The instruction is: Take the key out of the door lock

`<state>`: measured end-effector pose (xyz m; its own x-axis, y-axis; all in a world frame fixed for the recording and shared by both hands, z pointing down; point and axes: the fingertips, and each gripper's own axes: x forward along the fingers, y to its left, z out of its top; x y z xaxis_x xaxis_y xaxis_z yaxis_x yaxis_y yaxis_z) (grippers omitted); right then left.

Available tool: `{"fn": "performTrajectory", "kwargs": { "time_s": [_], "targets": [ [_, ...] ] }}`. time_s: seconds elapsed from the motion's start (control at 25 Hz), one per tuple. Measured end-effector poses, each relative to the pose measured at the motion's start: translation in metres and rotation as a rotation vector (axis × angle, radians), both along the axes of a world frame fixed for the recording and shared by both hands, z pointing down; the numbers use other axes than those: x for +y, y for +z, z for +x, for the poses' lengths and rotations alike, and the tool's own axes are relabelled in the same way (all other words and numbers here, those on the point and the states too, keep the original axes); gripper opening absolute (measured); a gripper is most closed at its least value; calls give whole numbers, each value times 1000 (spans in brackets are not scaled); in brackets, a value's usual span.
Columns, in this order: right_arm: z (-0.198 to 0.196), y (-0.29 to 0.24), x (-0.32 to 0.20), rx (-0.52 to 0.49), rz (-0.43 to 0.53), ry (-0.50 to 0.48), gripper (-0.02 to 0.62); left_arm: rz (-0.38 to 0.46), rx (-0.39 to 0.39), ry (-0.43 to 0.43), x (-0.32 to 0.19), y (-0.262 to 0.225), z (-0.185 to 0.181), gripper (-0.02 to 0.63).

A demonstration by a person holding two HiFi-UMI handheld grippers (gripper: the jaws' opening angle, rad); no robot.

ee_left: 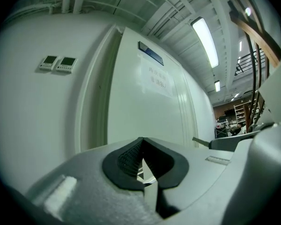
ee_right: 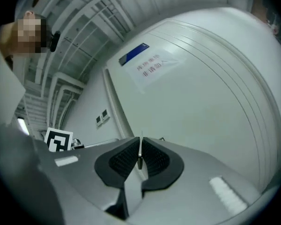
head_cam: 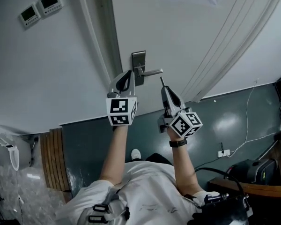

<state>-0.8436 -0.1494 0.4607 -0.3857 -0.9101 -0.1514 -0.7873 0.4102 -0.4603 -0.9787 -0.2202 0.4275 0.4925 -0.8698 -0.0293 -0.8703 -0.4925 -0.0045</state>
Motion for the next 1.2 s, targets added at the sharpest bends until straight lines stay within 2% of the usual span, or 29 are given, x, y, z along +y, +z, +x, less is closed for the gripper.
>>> {"fn": "performTrajectory", "kwargs": {
  "time_s": [0.16,0.28,0.4,0.56,0.68,0.8,1.0,1.2],
  "targets": [
    [10,-54,31,121,88,14,29,78,23,-28,38,-31,16,2],
    [25,-77,63,170,117,52,29,105,50,-17,77,-47,35,2],
    [48,-71,87,159,74,107,29,105,27,-11,116,-44,57,2],
    [46,-50,113,236,23,100,29,44,15,-18,152,-21,67,2],
    [32,-48,124,293,15,82,29,35,6,-48,161,-17,62,2],
    [23,-57,131,327,45,68,29,46,-3,-63,167,-20,58,2],
    [20,-87,126,325,119,97,29,75,-17,-38,169,-33,54,2],
    [15,-86,124,303,107,113,29,96,-5,-38,169,-43,38,2]
  ]
}}
